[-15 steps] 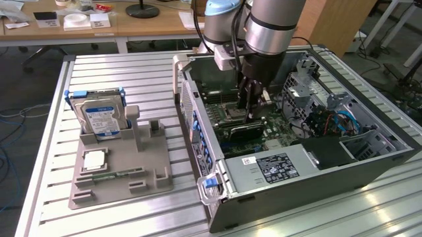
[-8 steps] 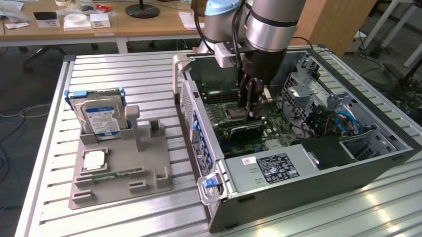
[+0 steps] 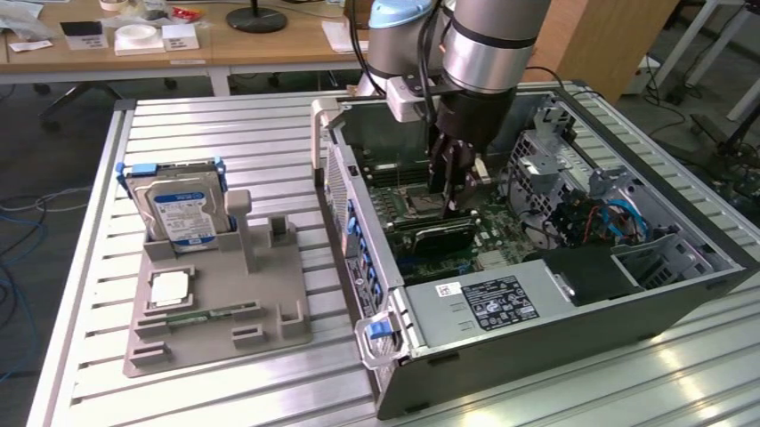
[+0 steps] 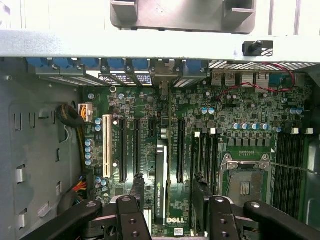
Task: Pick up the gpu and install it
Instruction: 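Insert the gpu into the slot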
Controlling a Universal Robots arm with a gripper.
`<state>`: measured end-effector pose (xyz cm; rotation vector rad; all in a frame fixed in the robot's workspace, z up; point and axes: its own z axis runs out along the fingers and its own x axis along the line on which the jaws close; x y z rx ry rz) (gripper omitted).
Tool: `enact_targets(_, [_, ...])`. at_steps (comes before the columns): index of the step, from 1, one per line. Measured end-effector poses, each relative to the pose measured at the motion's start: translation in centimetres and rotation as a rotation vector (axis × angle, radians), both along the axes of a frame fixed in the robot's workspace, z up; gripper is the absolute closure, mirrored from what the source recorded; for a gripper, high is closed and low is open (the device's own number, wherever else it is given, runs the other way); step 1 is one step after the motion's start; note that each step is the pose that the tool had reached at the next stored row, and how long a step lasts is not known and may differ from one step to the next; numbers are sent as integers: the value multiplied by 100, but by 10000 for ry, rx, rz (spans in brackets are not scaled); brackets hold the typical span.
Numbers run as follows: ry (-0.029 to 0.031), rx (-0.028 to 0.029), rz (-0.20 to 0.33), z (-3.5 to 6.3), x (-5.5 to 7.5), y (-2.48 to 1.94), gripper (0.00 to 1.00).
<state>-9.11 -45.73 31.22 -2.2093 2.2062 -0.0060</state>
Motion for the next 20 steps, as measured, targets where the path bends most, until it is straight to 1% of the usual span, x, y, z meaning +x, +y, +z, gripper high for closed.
enact_targets(3, [0, 0, 0, 0, 0, 0, 48])
enact_targets(4, [0, 1, 0, 0, 0, 0, 50])
enact_targets(5, [0, 0, 0, 0, 0, 0, 56])
enact_targets(7, [0, 0, 0, 0, 0, 0, 56])
enact_targets(10, [0, 0, 0, 0, 0, 0, 74])
enact_targets(12, [0, 0, 0, 0, 0, 0, 74])
enact_targets(13, [0, 1, 0, 0, 0, 0, 80])
enact_targets(20, [0, 0, 0, 0, 0, 0, 82])
